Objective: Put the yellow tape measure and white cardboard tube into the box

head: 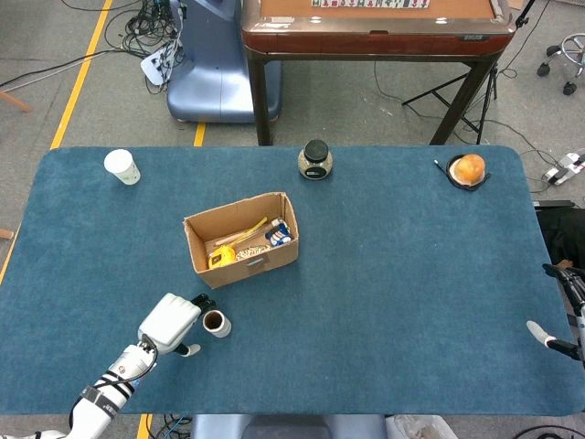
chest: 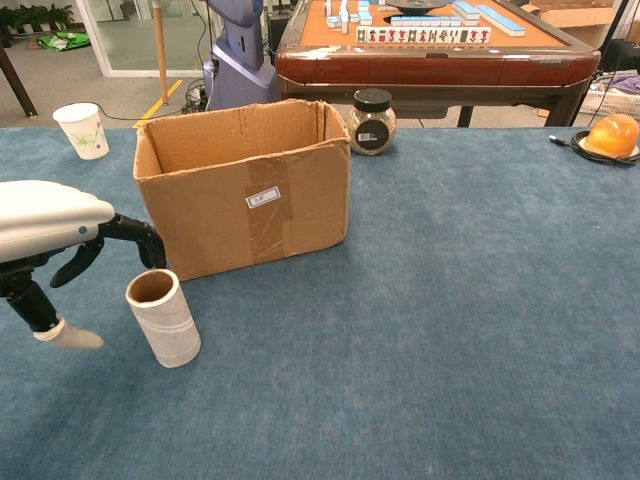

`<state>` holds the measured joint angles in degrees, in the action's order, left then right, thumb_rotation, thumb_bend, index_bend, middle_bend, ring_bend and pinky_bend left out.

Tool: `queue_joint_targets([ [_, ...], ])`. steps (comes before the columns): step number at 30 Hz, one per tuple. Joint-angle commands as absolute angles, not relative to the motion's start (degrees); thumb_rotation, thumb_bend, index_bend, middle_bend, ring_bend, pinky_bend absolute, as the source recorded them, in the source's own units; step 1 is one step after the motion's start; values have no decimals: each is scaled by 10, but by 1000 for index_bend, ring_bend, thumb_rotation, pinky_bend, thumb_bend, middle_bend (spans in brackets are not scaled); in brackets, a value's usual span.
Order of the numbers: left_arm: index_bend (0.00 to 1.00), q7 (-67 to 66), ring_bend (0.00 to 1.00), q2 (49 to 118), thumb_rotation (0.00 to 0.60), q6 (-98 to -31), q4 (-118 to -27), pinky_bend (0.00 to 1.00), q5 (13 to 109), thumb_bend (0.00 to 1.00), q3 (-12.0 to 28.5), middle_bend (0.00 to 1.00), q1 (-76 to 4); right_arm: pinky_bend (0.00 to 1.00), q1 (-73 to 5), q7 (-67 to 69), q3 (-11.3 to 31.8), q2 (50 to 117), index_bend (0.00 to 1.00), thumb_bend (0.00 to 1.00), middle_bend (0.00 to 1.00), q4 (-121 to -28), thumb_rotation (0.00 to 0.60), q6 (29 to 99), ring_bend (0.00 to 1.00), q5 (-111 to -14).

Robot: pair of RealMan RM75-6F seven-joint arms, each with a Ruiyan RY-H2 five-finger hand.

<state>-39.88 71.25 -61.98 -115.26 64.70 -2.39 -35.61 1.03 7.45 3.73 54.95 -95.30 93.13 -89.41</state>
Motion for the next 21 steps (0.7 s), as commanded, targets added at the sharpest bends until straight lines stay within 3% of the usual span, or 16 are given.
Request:
queue_joint_targets([
  [1,275,-403,664,719,600,-618,-1147,898,637,116,-22,269,-358,433,10,74,37,550,204,113,278,-953,600,931,191,-894],
  [21,312,-392,668,754,600,-601,-1125,901,612,117,-4,303,-379,433,8,71,38,550,204,112,279,-955,600,926,191,-893],
])
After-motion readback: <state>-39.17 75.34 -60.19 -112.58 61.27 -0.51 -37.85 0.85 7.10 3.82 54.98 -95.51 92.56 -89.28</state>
